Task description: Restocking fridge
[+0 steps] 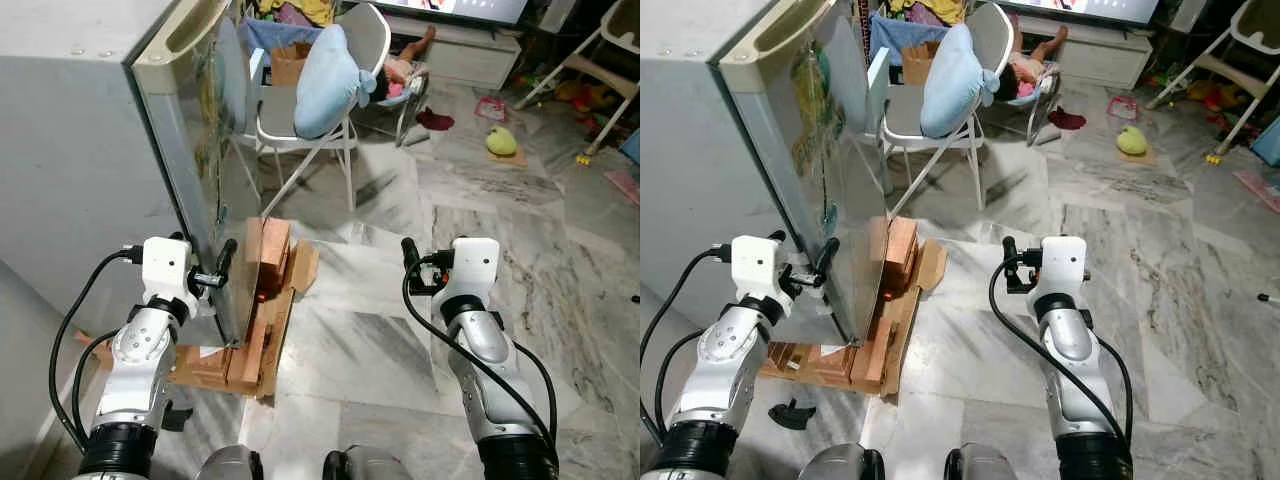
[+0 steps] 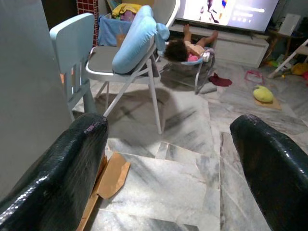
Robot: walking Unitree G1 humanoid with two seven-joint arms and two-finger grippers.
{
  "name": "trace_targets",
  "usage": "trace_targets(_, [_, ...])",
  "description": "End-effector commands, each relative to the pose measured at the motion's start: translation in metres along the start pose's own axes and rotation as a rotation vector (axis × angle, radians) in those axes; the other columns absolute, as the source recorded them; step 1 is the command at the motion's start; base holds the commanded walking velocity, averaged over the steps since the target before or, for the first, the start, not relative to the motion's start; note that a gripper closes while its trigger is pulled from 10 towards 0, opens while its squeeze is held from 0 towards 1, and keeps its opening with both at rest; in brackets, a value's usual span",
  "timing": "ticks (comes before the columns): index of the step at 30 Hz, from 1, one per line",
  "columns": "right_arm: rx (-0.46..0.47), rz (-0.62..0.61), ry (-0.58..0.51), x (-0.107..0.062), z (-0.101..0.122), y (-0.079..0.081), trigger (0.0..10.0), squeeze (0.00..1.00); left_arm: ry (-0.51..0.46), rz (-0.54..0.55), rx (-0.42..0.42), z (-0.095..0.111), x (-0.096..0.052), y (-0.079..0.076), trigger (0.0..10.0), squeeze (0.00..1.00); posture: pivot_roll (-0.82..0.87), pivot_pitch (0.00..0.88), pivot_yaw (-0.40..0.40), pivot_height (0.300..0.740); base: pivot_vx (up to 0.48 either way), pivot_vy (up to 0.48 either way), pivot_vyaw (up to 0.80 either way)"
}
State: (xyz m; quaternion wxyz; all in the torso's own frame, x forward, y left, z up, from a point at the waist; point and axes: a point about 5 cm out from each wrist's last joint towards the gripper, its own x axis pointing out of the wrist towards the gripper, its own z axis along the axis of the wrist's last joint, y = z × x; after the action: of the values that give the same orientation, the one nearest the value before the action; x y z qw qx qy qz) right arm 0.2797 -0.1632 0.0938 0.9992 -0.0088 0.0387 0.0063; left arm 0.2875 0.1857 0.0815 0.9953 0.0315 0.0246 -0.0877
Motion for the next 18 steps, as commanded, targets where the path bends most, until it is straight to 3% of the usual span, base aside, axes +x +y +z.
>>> trace_targets(1, [-0.010, -0.002, -0.004, -0.001, 0.004, -0.002, 10.0, 0.00, -0.008, -0.052, 0.010, 0.002, 0.007, -0.007, 10.0, 0.00, -0.02, 0.059, -0.091, 0.740, 0.000, 0.000, 0.00])
trace_targets(8, [-0.021, -0.006, -0.002, -0.005, 0.006, -0.006, 10.0, 0.00, -0.009, -0.029, 0.040, 0.007, 0.028, 0.000, 10.0, 0.00, -0.05, 0.061, -0.091, 0.740, 0.000, 0.000, 0.00])
trace_targets(10, [-0.034, -0.014, -0.044, -0.007, 0.016, -0.009, 10.0, 0.00, -0.014, 0.048, 0.066, 0.013, 0.038, 0.011, 10.0, 0.00, -0.07, 0.059, -0.088, 0.740, 0.000, 0.000, 0.00])
trace_targets(18, [-0.049, 0.004, -0.041, -0.006, 0.016, -0.007, 10.0, 0.00, -0.050, 0.125, 0.058, 0.027, 0.049, 0.025, 10.0, 0.00, -0.07, 0.060, -0.088, 0.740, 0.000, 0.000, 0.00])
